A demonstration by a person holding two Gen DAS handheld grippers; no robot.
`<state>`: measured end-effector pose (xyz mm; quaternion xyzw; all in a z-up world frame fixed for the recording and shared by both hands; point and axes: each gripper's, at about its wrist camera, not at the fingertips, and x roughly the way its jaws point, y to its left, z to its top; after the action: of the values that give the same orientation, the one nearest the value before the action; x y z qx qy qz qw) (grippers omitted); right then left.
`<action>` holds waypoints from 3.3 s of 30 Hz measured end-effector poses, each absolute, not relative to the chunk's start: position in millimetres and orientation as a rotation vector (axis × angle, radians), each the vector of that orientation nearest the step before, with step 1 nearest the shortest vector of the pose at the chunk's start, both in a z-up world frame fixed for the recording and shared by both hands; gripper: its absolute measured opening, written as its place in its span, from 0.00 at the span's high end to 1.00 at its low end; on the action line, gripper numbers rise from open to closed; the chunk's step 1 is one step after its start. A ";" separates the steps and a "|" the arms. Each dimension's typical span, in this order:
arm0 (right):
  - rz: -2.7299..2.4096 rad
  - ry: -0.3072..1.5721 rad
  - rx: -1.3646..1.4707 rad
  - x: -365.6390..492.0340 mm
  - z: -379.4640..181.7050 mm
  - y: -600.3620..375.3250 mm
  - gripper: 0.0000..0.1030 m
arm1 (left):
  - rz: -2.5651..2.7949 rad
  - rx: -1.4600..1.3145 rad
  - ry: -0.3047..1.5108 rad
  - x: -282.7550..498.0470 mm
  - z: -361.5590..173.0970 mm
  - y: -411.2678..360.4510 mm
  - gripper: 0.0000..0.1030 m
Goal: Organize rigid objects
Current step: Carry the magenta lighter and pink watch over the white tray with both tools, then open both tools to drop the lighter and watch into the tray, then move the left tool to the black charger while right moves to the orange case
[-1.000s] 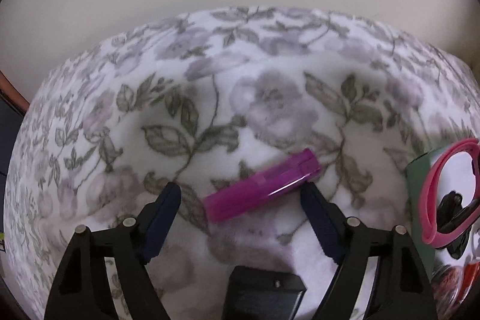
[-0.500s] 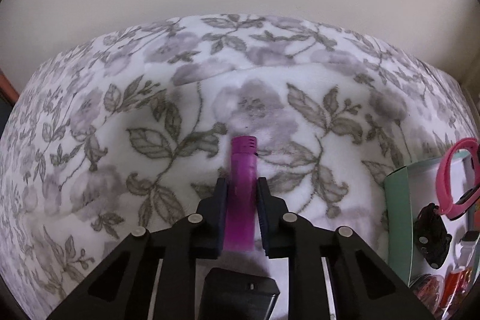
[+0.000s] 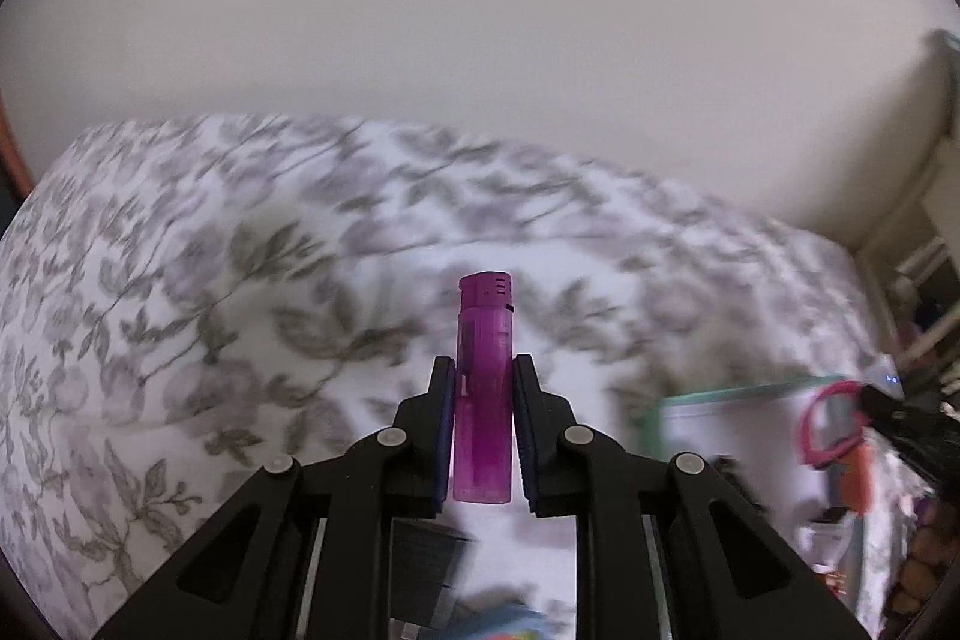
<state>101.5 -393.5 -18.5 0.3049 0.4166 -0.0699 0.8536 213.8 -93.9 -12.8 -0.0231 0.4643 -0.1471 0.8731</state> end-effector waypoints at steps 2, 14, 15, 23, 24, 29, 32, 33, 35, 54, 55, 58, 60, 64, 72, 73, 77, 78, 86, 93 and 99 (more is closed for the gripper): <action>-0.158 0.880 0.625 96.1 -15.8 -398.9 0.83 | -0.354 -0.040 0.958 209.8 -5.4 -107.3 0.81; -0.173 0.900 0.565 73.0 -4.3 -418.1 0.83 | -0.624 0.128 0.991 151.8 -10.3 -210.3 0.81; -0.173 0.905 0.564 72.2 -5.2 -419.4 0.83 | -0.631 0.152 0.997 147.9 -14.4 -217.3 0.81; -0.174 0.971 0.564 74.2 -23.9 -422.3 0.83 | -0.662 0.238 1.025 132.2 -34.4 -244.9 0.81; -0.173 0.978 0.560 74.8 -25.8 -421.6 0.83 | -0.662 0.243 1.025 130.5 -34.8 -245.6 0.81; -0.172 1.019 0.537 78.8 -37.8 -417.4 0.83 | -0.658 0.265 1.041 127.7 -43.5 -250.6 0.81; -0.187 1.042 0.522 80.8 -45.4 -416.5 0.83 | -0.658 0.270 1.057 128.3 -48.9 -252.3 0.81; -0.179 1.040 0.528 80.6 -45.8 -417.1 0.83 | -0.657 0.275 1.061 128.0 -50.7 -253.0 0.81; -0.176 1.038 0.532 80.5 -46.1 -417.9 0.83 | -0.654 0.283 1.065 127.4 -52.7 -253.8 0.81; -0.215 1.013 0.513 78.2 -29.5 -416.5 0.75 | -0.650 0.273 1.053 128.7 -40.1 -248.6 0.80; -0.215 1.004 0.510 77.4 -25.9 -415.5 0.75 | -0.646 0.267 1.049 129.7 -37.7 -246.6 0.80; -0.215 0.980 0.486 76.3 -15.3 -410.4 0.75 | -0.623 0.244 1.039 134.8 -30.2 -238.2 0.79; -0.221 0.967 0.456 76.1 -8.1 -405.8 0.75 | -0.593 0.221 1.024 139.9 -23.4 -229.3 0.76; -0.219 0.946 0.420 76.5 2.5 -396.7 0.63 | -0.524 0.177 0.998 150.9 -13.1 -211.3 0.56; -0.241 0.939 0.333 80.8 6.3 -382.7 0.39 | -0.373 0.085 0.974 173.5 -3.4 -170.6 0.38; -0.240 0.939 0.330 81.6 5.6 -381.4 0.39 | -0.361 0.077 0.976 175.5 -3.3 -166.3 0.38; -0.238 0.942 0.319 85.4 1.7 -375.7 0.30 | -0.317 0.057 0.988 182.9 -5.3 -154.1 0.38; -0.234 0.944 0.316 86.5 0.6 -374.0 0.28 | -0.305 0.051 0.993 185.2 -5.9 -150.4 0.38; -0.197 0.945 0.295 93.4 -5.8 -359.3 0.14 | -0.247 0.021 0.996 192.8 -7.7 -135.4 0.25; -0.165 0.936 0.287 97.9 -9.8 -349.2 0.00 | -0.243 0.006 1.003 195.6 -12.1 -132.6 0.18; -0.143 0.898 0.314 97.6 -7.2 -347.0 0.00 | -0.235 -0.024 1.017 198.3 -15.2 -128.7 0.07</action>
<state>97.6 -347.0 -7.2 0.1509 0.4321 -0.0687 0.8865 198.3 -128.7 -15.2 -0.0114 0.4855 -0.1122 0.8669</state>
